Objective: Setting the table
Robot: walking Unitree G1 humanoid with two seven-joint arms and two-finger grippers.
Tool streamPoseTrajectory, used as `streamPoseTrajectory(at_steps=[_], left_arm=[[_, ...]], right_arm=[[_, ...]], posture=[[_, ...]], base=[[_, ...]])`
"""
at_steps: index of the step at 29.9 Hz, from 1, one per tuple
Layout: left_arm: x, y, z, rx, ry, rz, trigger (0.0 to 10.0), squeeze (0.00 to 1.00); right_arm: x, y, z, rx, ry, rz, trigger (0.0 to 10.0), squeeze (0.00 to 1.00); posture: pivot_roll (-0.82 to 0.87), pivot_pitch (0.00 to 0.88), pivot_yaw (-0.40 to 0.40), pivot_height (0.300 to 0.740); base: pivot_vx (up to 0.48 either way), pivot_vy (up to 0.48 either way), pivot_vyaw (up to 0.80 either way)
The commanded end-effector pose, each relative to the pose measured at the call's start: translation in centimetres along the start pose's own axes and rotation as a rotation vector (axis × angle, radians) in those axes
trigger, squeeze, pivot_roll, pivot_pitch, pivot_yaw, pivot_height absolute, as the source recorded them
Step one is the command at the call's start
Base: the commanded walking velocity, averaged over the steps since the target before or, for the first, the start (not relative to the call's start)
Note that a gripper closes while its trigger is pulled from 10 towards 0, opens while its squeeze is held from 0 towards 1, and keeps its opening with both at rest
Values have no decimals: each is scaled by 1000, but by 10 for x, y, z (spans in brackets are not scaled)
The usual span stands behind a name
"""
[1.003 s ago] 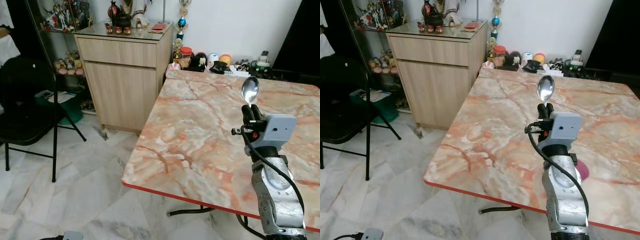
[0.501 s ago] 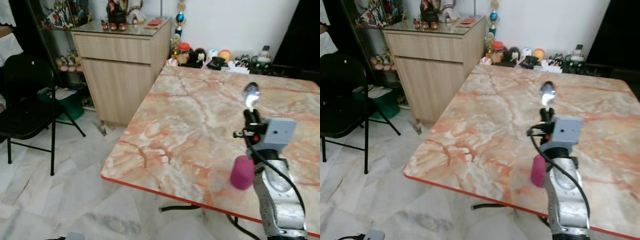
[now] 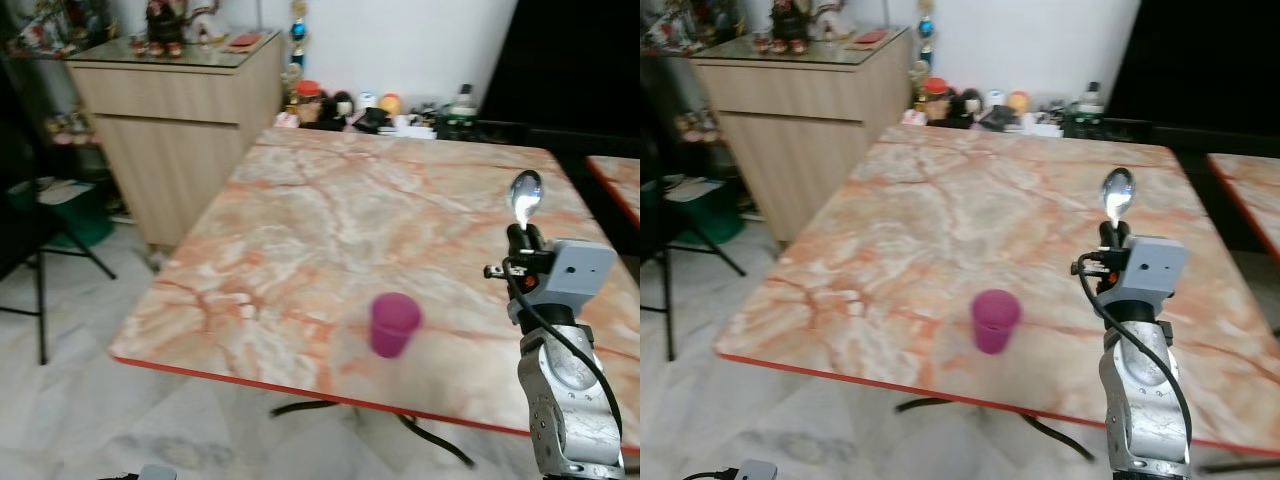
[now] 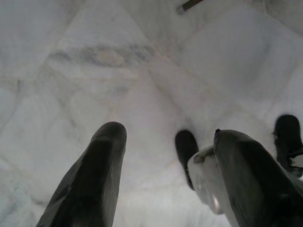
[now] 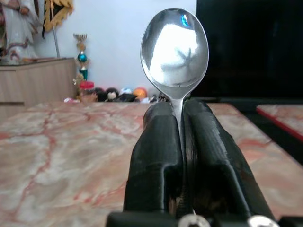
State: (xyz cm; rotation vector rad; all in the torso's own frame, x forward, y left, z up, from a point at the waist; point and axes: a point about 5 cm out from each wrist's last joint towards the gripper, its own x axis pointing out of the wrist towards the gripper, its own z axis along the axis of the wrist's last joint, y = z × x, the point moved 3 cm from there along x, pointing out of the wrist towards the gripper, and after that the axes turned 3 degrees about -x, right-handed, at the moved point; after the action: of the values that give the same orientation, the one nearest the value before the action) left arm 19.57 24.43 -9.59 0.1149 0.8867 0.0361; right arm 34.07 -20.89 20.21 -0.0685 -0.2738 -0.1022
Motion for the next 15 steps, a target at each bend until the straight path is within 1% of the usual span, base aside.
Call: streamPoseTrajectory(at_steps=[1,6,8,15], left_arm=[[-5,11,-14,28,45,23,10000,0],[-5,10,-15,28,49,24,10000,0],[-5,10,-15,29,50,24,10000,0],[-5,11,-15,24,50,27,10000,0]], right_arm=[[3,12,11,7,-44,35,10000,0],[4,9,13,6,-50,27,10000,0],[4,9,13,5,-51,26,10000,0],[4,10,11,7,-45,26,10000,0]], posture=[[-24,52,6,740],[-24,50,5,740],[-24,52,5,740],[-19,57,5,740]], base=[[0,0,0],[0,0,0],[0,-480,0],[0,0,0]])
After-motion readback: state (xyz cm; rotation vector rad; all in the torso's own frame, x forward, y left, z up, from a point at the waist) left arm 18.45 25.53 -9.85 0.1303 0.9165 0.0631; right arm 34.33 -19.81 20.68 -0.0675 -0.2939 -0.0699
